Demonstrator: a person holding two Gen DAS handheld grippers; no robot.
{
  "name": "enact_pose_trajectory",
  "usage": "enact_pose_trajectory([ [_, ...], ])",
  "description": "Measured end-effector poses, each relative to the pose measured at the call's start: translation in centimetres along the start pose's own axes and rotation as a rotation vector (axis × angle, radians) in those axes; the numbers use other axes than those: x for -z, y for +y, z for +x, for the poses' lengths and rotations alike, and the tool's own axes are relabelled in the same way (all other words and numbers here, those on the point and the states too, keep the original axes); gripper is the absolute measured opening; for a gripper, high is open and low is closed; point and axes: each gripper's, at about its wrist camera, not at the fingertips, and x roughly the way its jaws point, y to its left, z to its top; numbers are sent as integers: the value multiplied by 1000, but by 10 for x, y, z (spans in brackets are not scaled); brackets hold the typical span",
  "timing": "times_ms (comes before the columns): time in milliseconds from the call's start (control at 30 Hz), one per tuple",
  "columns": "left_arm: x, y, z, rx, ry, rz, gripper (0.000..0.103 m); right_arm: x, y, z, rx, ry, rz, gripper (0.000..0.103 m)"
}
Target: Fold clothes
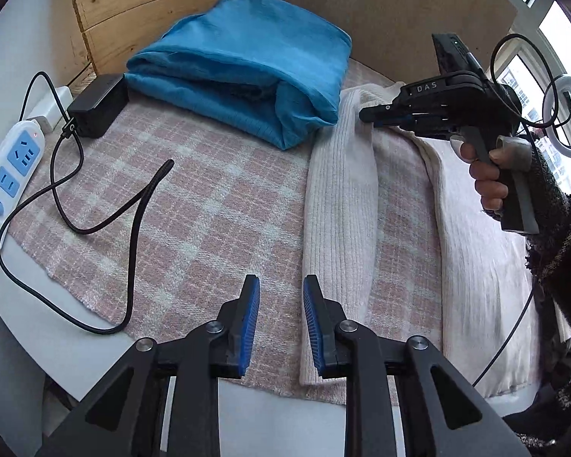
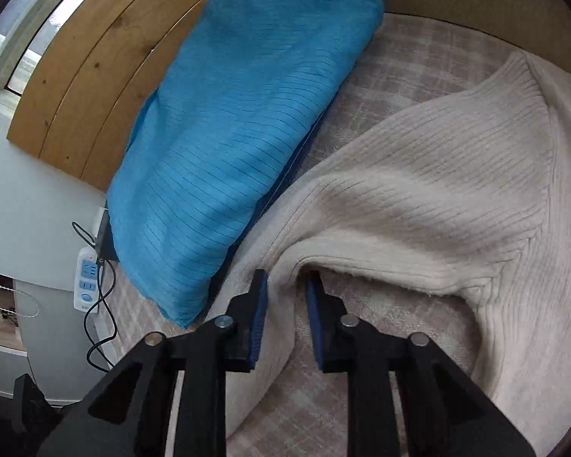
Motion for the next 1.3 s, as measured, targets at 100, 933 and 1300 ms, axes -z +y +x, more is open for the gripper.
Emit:
enact_pose_trajectory([
  [100, 2, -4, 4, 2, 22, 8, 23, 13, -16, -30, -10, -60, 8, 6],
  [933, 10, -3, 9, 55, 56, 47, 19, 63, 91, 40, 284, 159, -357, 38],
  [1300, 3, 5, -15, 121, -31, 37, 6, 63, 50, 5, 113, 215, -121, 12],
])
